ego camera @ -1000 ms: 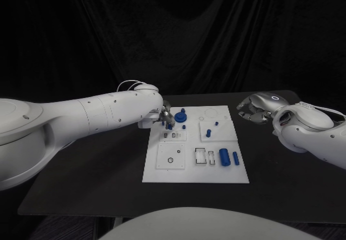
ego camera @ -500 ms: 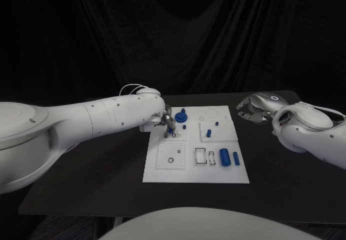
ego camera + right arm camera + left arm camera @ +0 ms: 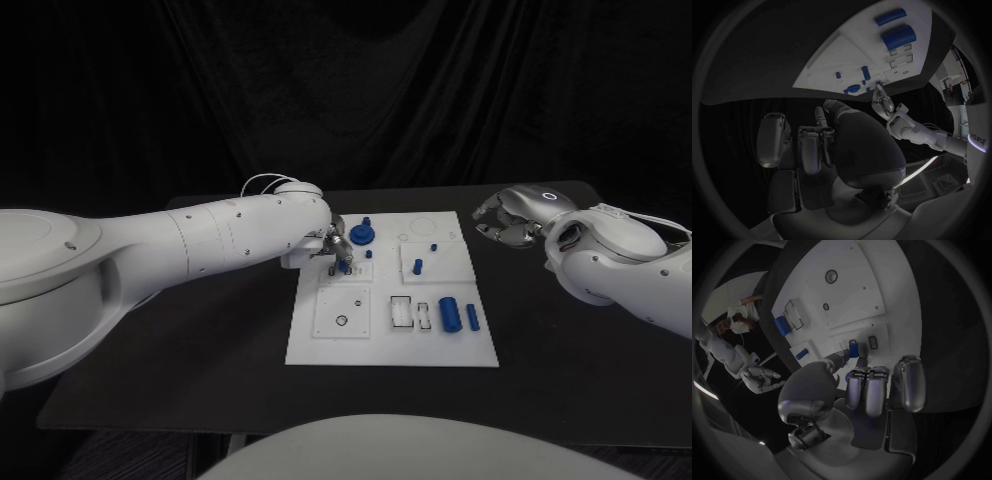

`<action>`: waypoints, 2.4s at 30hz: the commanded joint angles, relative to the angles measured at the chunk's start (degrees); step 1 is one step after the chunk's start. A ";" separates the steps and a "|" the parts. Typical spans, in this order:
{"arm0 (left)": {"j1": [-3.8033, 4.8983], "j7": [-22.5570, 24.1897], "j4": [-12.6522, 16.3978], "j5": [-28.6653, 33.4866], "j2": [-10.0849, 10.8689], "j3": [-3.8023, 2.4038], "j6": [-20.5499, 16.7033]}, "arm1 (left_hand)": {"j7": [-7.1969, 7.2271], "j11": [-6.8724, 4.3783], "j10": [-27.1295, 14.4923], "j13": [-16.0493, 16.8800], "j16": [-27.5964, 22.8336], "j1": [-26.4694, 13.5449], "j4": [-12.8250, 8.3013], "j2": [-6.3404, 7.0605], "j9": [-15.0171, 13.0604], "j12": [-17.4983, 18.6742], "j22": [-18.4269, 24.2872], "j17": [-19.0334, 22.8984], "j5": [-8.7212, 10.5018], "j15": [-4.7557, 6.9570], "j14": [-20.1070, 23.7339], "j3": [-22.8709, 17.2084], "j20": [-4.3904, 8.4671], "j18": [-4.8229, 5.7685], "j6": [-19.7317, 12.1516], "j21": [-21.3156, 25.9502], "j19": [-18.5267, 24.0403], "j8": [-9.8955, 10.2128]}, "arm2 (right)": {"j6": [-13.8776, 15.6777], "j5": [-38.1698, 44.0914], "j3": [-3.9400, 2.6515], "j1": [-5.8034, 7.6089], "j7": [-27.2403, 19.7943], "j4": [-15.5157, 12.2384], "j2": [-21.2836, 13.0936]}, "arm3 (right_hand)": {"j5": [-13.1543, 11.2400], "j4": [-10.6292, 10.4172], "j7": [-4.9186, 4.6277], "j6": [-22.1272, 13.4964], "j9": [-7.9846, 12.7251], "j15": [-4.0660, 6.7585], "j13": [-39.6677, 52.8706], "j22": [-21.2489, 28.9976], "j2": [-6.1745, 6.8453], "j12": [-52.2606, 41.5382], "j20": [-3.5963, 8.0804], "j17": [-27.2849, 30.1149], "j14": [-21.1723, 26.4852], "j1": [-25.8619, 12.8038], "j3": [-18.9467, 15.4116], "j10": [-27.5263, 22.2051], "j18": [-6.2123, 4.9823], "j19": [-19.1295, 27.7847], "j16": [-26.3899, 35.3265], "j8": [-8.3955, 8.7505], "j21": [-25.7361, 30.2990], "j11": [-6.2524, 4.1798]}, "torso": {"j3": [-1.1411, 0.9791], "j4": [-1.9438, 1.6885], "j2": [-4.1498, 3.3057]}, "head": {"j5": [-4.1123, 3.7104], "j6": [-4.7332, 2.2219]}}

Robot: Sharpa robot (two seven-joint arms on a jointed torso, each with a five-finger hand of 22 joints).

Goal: Assemble the parts on the task board

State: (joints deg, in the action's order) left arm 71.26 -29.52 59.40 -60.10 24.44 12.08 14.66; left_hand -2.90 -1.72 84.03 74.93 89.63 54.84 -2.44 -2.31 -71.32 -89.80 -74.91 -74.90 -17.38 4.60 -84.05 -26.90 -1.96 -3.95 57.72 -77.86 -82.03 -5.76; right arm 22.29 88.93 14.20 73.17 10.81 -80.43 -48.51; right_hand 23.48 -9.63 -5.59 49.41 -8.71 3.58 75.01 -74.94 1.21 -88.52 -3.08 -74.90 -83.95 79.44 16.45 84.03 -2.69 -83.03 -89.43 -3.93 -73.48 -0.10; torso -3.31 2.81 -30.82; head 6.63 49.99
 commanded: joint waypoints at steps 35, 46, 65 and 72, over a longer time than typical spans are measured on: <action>-1.02 1.93 0.08 0.44 -0.19 0.01 -1.15 | 0.24 0.25 5.97 15.07 0.37 -0.50 0.34 -0.62 -0.07 -0.20 -7.12 -15.10 0.69 -0.22 -5.95 -0.37 -0.07 0.44 -0.01 0.02 -0.19 -0.10 | 0.21 0.22 -0.05 -0.09 0.85 0.02 0.12 | 0.38 -0.02 -0.15 -0.30 0.07 -0.35 13.74 -10.12 -0.08 0.26 -0.05 -14.54 -5.78 -0.45 0.38 4.47 -1.04 0.49 0.24 0.22 0.36 0.31 | -0.01 0.02 0.06 | -0.11 0.01; -1.02 2.18 0.21 0.44 -0.03 0.01 -2.63 | 0.24 0.25 5.97 15.07 0.37 -0.51 0.33 -0.63 -0.08 -0.20 -7.16 -15.10 0.69 -0.23 -5.95 -0.39 -0.07 0.46 0.00 -0.04 -0.23 -0.11 | 0.17 0.22 -0.05 -0.10 0.92 0.01 0.06 | 0.38 -0.02 -0.15 -0.30 0.07 -0.35 13.74 -10.12 -0.08 0.26 -0.05 -14.54 -5.78 -0.45 0.38 4.47 -1.04 0.49 0.24 0.22 0.36 0.31 | 0.02 0.04 0.07 | -0.11 0.01; -1.06 2.95 0.01 0.43 0.10 0.01 -4.12 | 0.26 0.25 5.97 15.07 0.37 -0.52 0.31 -0.63 -0.10 -0.20 -7.22 -15.10 0.69 -0.23 -5.95 -0.40 -0.08 0.48 0.04 -0.11 -0.29 -0.14 | 0.19 0.22 -0.05 -0.11 0.87 0.17 0.18 | 0.35 0.13 -0.24 -0.32 0.12 -0.38 13.71 -10.11 -0.03 0.31 -0.06 -14.46 -5.74 -0.60 0.58 4.43 -1.03 0.50 0.36 0.18 0.40 0.37 | 0.01 -0.07 0.12 | -0.49 0.01; -1.24 3.24 0.15 0.43 0.20 0.01 -4.30 | 0.27 0.24 5.97 15.07 0.37 -0.53 0.29 -0.63 -0.12 -0.20 -7.19 -15.10 0.65 -0.22 -5.95 -0.44 -0.08 0.47 0.07 -0.06 -0.26 -0.16 | 0.14 0.22 -0.05 -0.11 0.87 0.20 0.23 | 0.35 0.13 -0.24 -0.32 0.12 -0.38 13.71 -10.11 -0.03 0.31 -0.06 -14.46 -5.74 -0.60 0.58 4.43 -1.03 0.50 0.36 0.18 0.40 0.37 | 0.01 0.02 0.08 | -0.29 0.01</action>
State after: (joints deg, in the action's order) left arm 70.11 -27.48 59.40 -60.06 24.68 12.12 11.04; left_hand -2.87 -1.72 84.03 74.93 89.63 54.61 -2.28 -2.53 -71.36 -89.80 -74.90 -74.92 -16.91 4.60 -84.05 -27.05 -1.96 -3.95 57.72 -77.86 -82.03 -5.76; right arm 22.26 88.93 14.20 73.17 10.85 -80.24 -48.28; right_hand 23.48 -9.40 -5.59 49.41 -8.64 3.58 75.01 -74.95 1.20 -88.52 -3.08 -74.90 -83.96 79.44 16.69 84.03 -2.69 -83.03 -89.43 -3.93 -73.21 -0.10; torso -3.31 2.77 -30.71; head 6.28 49.99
